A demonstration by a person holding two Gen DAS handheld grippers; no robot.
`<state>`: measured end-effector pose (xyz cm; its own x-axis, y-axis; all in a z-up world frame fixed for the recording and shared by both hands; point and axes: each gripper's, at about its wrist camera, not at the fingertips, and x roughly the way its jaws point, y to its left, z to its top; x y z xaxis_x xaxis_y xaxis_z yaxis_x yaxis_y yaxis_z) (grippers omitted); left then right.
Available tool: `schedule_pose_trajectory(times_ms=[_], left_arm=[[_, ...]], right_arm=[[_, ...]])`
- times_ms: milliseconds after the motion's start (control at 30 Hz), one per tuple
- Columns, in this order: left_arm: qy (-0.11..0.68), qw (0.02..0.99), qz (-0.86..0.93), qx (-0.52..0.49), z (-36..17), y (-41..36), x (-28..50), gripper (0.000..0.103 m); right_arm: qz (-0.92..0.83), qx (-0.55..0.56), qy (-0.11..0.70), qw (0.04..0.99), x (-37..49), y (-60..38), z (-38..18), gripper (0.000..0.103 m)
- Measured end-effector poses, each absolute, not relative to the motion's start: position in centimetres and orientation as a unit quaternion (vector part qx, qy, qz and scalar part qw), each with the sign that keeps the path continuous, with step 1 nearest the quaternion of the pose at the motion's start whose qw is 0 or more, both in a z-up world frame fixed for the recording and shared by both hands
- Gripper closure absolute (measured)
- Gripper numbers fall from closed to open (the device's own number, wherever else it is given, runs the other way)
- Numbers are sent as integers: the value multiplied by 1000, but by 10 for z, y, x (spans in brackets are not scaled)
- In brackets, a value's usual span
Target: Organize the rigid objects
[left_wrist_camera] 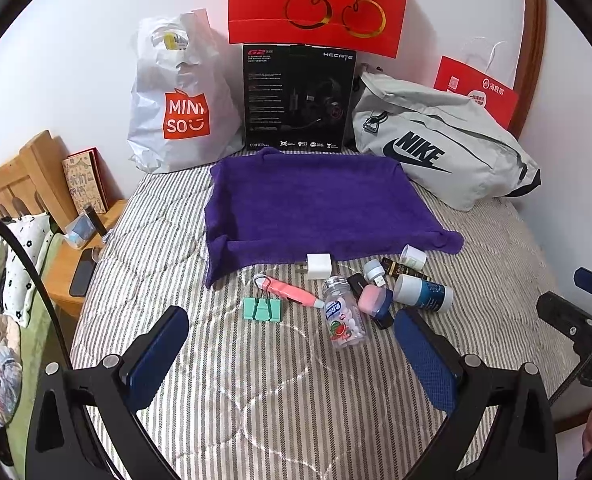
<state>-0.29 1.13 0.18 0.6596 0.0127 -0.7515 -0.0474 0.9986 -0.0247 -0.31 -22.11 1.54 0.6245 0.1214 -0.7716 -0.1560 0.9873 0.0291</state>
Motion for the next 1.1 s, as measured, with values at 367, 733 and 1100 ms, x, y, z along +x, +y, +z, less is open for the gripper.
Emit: schedule_pose_trajectory(times_ms=[367,733,1100], left_arm=[[418,907,20,-36,-38,27,24,0],[448,892,29,-54,-103,53,61,2],[466,883,19,-43,-140,55,77,39]], right_arm=[[101,8,424,900,14,-228,-2,0],[71,-25,442,894,44,-234,-37,0],[93,-47,467,878,65,-234,-81,3]])
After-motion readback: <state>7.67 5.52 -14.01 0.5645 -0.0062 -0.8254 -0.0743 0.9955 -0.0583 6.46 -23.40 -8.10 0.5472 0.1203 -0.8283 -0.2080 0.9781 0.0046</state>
